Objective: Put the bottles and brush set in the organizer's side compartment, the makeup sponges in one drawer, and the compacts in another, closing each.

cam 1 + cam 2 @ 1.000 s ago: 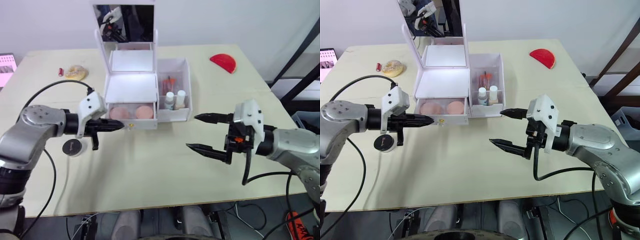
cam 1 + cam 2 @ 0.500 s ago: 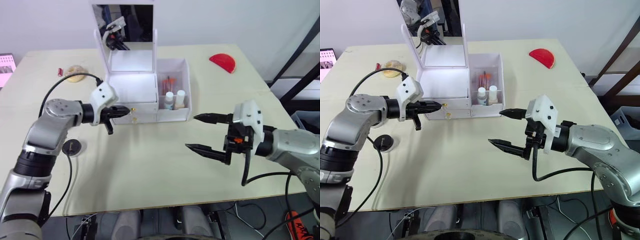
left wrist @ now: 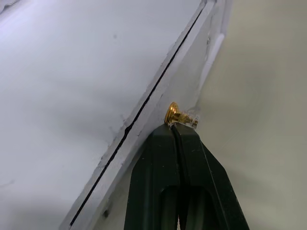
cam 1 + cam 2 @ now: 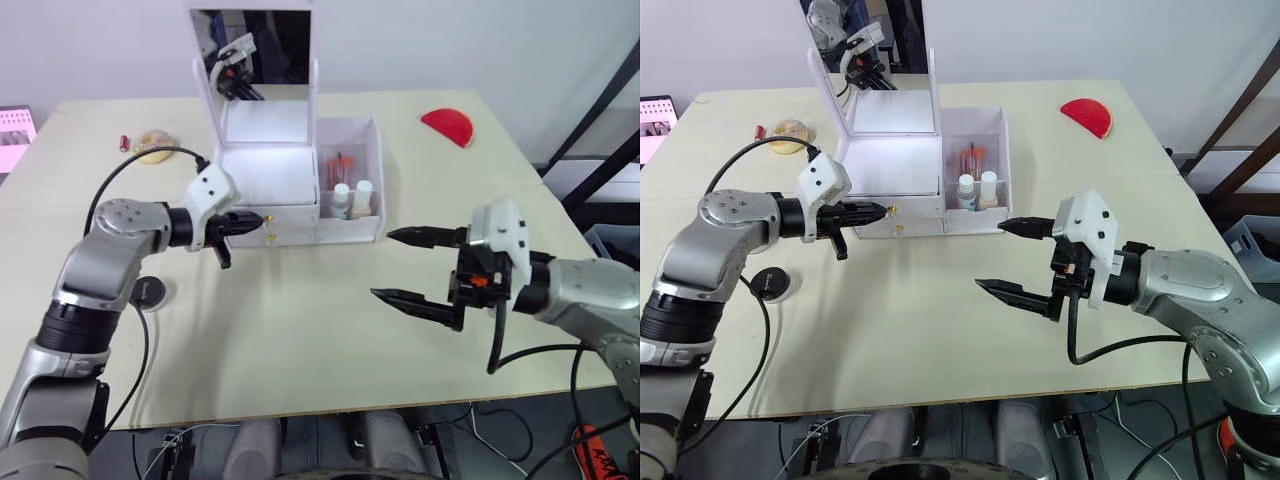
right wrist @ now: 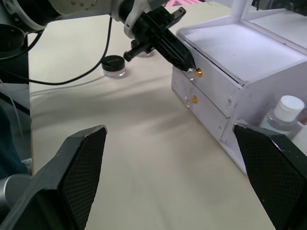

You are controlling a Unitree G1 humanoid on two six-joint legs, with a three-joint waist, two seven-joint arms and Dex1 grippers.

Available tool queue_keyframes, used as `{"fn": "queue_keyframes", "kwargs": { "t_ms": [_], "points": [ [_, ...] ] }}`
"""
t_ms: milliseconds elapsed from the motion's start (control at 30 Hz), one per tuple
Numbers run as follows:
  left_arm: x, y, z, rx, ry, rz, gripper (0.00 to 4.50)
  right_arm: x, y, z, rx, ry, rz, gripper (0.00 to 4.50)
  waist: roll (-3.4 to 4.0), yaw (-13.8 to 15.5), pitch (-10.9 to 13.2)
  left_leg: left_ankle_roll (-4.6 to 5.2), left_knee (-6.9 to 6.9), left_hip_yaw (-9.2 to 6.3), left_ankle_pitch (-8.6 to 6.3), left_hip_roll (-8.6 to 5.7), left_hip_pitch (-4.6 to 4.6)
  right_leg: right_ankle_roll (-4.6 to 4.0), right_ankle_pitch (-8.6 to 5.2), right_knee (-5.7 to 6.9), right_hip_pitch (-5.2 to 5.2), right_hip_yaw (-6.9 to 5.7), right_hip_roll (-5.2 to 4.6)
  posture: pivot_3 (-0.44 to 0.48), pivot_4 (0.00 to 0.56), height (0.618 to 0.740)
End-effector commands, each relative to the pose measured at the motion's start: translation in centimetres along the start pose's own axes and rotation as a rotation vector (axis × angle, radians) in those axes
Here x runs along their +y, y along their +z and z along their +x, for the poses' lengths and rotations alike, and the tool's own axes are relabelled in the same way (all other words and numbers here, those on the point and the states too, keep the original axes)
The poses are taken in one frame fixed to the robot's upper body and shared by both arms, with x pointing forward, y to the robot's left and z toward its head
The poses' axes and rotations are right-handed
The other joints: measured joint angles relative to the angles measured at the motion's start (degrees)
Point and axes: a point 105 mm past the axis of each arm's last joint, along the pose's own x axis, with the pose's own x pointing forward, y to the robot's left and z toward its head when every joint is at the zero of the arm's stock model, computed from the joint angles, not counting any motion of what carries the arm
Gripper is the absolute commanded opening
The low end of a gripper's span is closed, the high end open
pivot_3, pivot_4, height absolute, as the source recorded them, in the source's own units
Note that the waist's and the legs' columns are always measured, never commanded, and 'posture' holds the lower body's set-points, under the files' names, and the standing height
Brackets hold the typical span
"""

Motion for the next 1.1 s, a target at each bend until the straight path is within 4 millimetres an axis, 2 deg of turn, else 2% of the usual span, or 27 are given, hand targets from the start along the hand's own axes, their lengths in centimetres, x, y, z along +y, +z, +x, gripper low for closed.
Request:
{"fn": "queue_keyframes", "kwargs": {
  "t_ms": [33, 233, 267, 300, 333, 400, 533, 600, 633, 733, 800, 1100],
  "points": [
    [-1.0, 2.5, -3.0, -0.076, -0.048, 0.006, 0.06, -1.0, 0.7, -1.3, 0.002, -0.049, -0.040, 4.50, 0.00, -0.3, 0.0, 0.00, -0.05, 0.01, 0.00, 0.00, 0.00, 0.01, -0.01, -0.03, -0.01, 0.00, -0.01, 0.000, 0.150, 0.739],
    [-2.7, 0.5, -9.5, -0.064, -0.044, -0.127, 0.06, -3.5, -0.7, -4.7, 0.066, -0.181, -0.021, 4.50, 0.02, -1.3, 0.0, 0.01, -0.23, 0.02, -0.01, 0.01, 0.02, 0.07, -0.07, -0.04, -0.09, 0.00, 0.00, 0.000, 0.150, 0.739],
    [-2.6, -0.1, -10.4, -0.055, -0.016, -0.148, 0.06, -3.9, -1.0, -5.3, 0.074, -0.205, -0.018, 4.50, 0.02, -1.3, 0.0, 0.02, -0.22, 0.03, -0.01, 0.01, 0.03, 0.06, -0.07, -0.02, -0.08, 0.00, -0.01, 0.000, 0.150, 0.739],
    [-1.8, -1.4, -12.3, -0.044, 0.080, -0.179, 0.06, -4.7, -1.7, -6.3, 0.090, -0.253, -0.003, 4.50, 0.02, -1.3, 0.0, 0.01, -0.21, 0.03, -0.01, 0.01, 0.02, 0.05, -0.06, -0.04, -0.08, 0.01, -0.01, 0.000, 0.150, 0.739],
    [-0.9, -2.9, -14.3, -0.019, 0.189, -0.211, 0.28, -5.3, -2.6, -7.4, 0.115, -0.296, 0.008, 4.50, 0.02, -1.3, 0.0, 0.01, -0.19, 0.03, -0.01, 0.01, 0.04, 0.04, -0.06, -0.04, -0.07, 0.00, -0.02, 0.000, 0.150, 0.739],
    [-0.2, -5.3, -17.9, 0.019, 0.355, -0.260, 0.94, -6.0, -3.9, -9.2, 0.137, -0.361, 0.040, 4.50, -0.01, -1.3, 0.0, 0.01, -0.19, 0.06, -0.01, 0.02, 0.10, 0.03, -0.06, -0.04, -0.04, 0.00, -0.01, 0.000, 0.150, 0.739],
    [-0.6, -8.7, -23.2, 0.085, 0.543, -0.320, 3.06, -6.9, -6.5, -12.4, 0.199, -0.436, 0.080, 4.50, -0.03, -1.2, 0.0, 0.00, -0.12, 0.14, -0.01, 0.06, 0.09, 0.09, -0.10, -0.07, -0.06, 0.00, -0.04, 0.000, 0.150, 0.739],
    [-0.8, -9.8, -25.0, 0.118, 0.603, -0.329, 4.20, -7.2, -7.0, -13.4, 0.202, -0.455, 0.089, 4.50, -0.03, -1.1, 0.0, -0.01, -0.09, 0.16, -0.02, 0.10, 0.10, 0.10, -0.11, -0.09, -0.05, 0.00, -0.05, 0.000, 0.150, 0.739],
    [-1.1, -10.4, -26.1, 0.130, 0.637, -0.343, 4.42, -7.5, -7.2, -14.0, 0.205, -0.470, 0.088, 4.50, -0.03, -1.1, 0.0, -0.01, -0.08, 0.20, -0.02, 0.13, 0.09, 0.10, -0.11, -0.11, -0.05, 0.00, -0.05, 0.000, 0.150, 0.739],
    [-1.6, -11.3, -28.3, 0.142, 0.717, -0.359, 4.42, -7.9, -7.6, -14.9, 0.214, -0.482, 0.083, 4.50, -0.03, -1.3, 0.0, -0.03, -0.07, 0.36, -0.03, 0.26, 0.09, 0.09, -0.10, -0.16, -0.11, 0.00, -0.04, 0.000, 0.150, 0.739],
    [-1.7, -11.6, -29.1, 0.148, 0.746, -0.356, 4.42, -8.2, -7.6, -15.1, 0.215, -0.483, 0.074, 4.50, -0.02, -1.4, 0.0, -0.03, -0.09, 0.43, -0.03, 0.34, 0.09, 0.08, -0.09, -0.16, -0.18, 0.00, -0.01, 0.000, 0.150, 0.739],
    [-1.1, -11.6, -30.0, 0.151, 0.777, -0.330, 4.42, -8.7, -7.5, -14.7, 0.222, -0.463, 0.065, 4.50, 0.00, -1.3, 0.0, -0.03, -0.19, 0.54, -0.03, 0.44, 0.07, 0.01, -0.05, -0.14, -0.31, 0.00, 0.06, 0.000, 0.150, 0.739]
  ]
}}
